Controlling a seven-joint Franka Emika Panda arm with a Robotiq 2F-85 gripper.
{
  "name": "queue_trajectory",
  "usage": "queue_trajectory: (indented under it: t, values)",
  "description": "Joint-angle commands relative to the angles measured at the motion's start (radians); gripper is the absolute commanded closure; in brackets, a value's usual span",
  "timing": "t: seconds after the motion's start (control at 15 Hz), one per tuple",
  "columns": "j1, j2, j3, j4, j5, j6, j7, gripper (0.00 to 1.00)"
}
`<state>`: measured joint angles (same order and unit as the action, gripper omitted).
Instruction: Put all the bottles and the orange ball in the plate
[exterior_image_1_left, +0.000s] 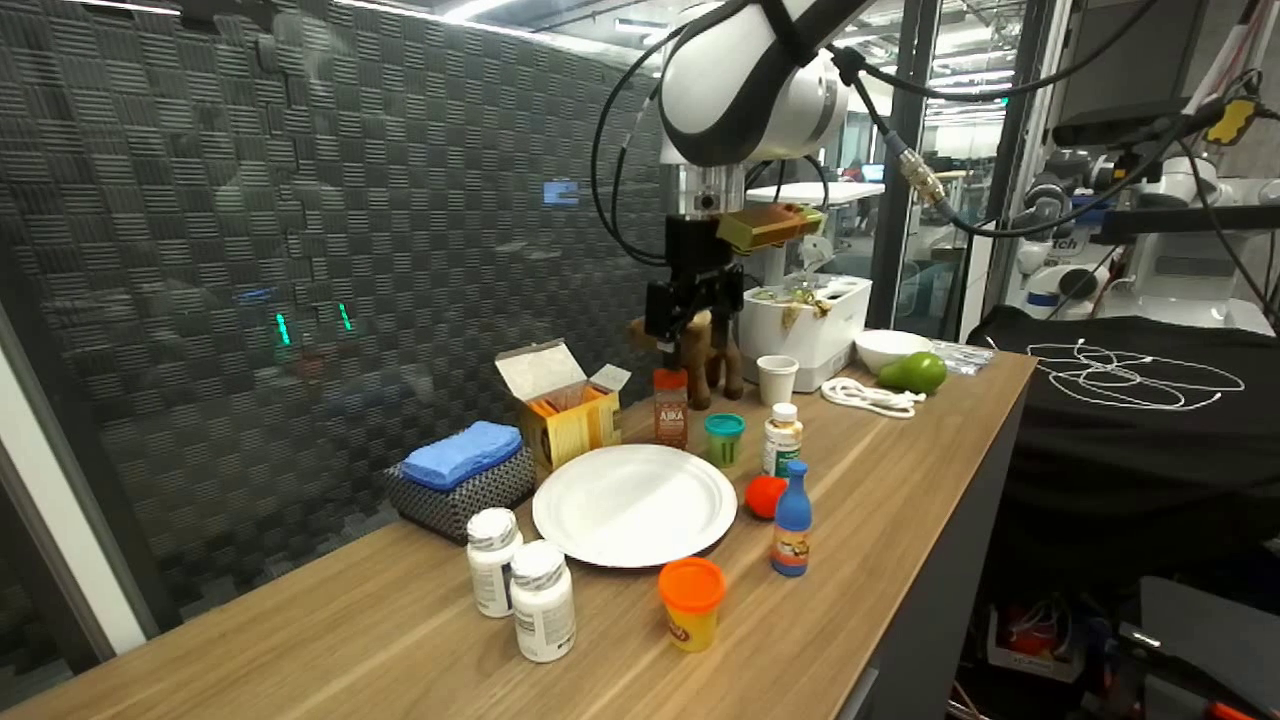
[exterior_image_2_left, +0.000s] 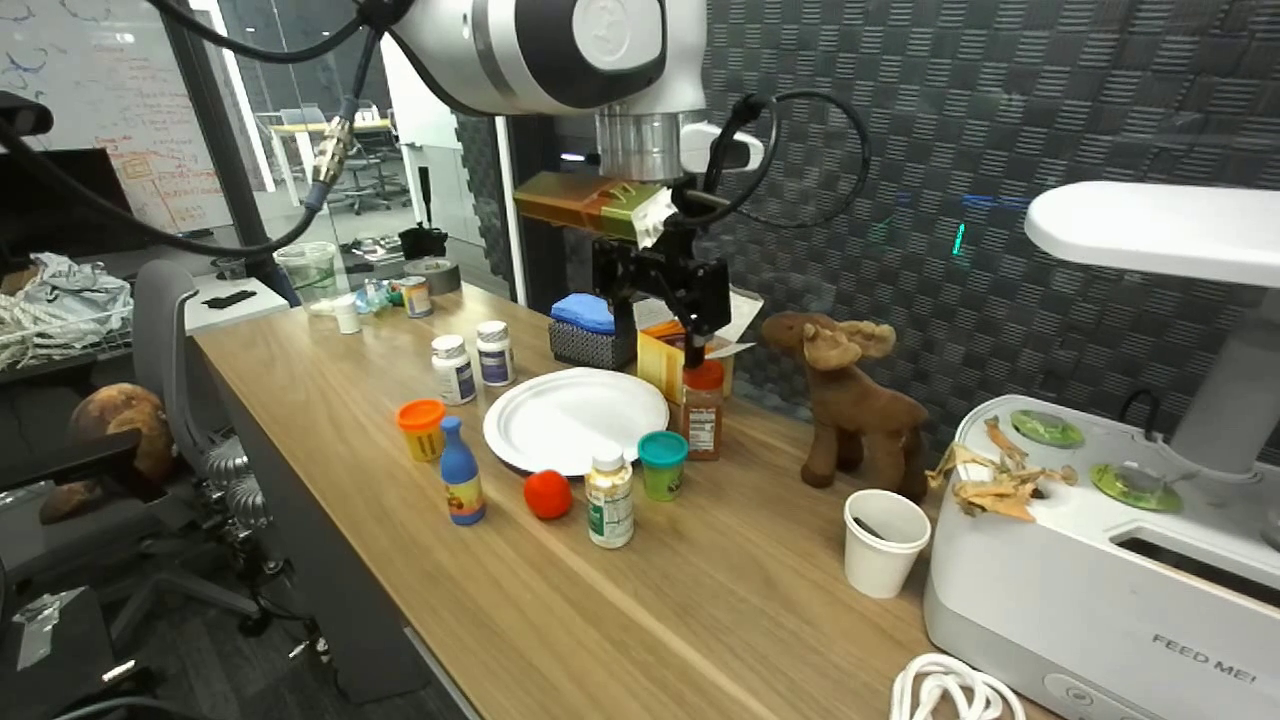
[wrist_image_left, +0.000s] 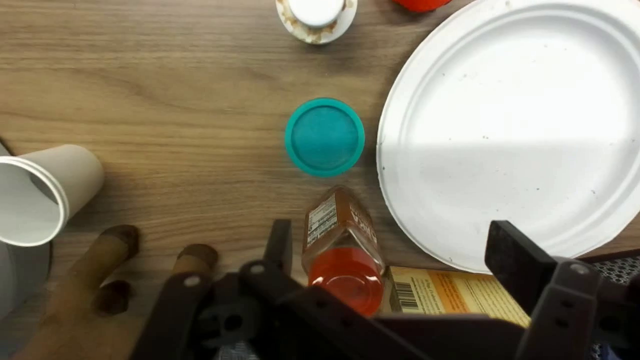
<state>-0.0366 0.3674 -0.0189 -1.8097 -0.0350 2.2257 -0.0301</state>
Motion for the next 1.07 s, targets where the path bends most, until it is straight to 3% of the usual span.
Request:
queue_trajectory:
  t: [0.0, 0.6, 1.0]
  values:
    - [0.002, 0.000, -0.003, 0.002, 0.001, -0.003, -0.001, 0.00]
    - [0.002, -0.001, -0.003, 0.002, 0.001, -0.003, -0.001, 0.00]
    - [-0.014, 0.063, -0.017, 0.063, 0.003, -0.019, -0.007, 0.00]
